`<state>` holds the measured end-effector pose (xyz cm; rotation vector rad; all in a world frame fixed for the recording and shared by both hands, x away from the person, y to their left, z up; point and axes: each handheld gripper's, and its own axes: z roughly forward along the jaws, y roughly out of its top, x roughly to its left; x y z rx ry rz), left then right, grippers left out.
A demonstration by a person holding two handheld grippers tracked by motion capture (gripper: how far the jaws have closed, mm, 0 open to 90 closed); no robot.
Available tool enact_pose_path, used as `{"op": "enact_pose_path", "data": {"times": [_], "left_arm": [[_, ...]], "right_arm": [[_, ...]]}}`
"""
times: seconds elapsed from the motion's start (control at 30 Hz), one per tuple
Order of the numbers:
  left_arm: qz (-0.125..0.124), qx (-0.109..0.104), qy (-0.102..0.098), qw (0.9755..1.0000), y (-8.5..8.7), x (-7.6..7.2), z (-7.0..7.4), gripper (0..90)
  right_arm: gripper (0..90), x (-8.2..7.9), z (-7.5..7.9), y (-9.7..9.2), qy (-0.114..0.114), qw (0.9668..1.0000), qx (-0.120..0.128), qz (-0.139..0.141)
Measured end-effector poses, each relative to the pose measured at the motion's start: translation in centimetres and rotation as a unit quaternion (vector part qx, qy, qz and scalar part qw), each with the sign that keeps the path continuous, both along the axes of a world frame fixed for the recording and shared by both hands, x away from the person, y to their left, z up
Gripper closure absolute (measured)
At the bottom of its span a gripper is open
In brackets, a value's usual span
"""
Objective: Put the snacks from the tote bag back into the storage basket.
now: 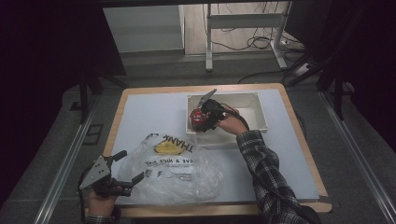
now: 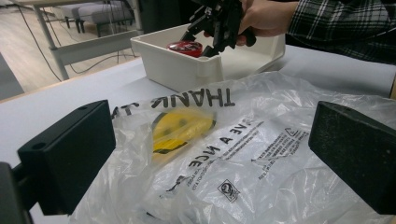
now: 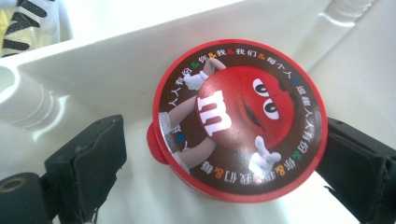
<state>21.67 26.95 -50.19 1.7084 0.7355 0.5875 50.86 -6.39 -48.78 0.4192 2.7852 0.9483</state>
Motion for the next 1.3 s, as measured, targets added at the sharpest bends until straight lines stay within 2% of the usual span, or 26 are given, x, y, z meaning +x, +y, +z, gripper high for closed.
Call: {"op": "enact_pose_path", "data": {"times": [0.27,0.7,0.9,1.3], "left_arm": [[0.0,0.0,-0.001,1.0,0.0,0.0,0.0,0.6],[0.0,-0.001,-0.002,1.0,0.0,0.0,0.0,0.6],[0.001,-0.003,-0.003,1.0,0.0,-0.1,0.0,0.6],[0.001,-0.002,-0.003,1.0,0.0,-0.1,0.0,0.6]], "right_arm": [[5.9,-0.5,0.5,-0.4,-0.009,0.9999,0.006,0.004],[6.1,-1.0,0.5,-1.2,-0.006,0.9999,0.001,-0.009],[6.1,-1.4,0.9,-1.6,-0.013,0.9998,0.004,-0.013],[6.5,-2.2,1.4,-2.0,-0.012,0.9997,0.014,-0.015]]}}
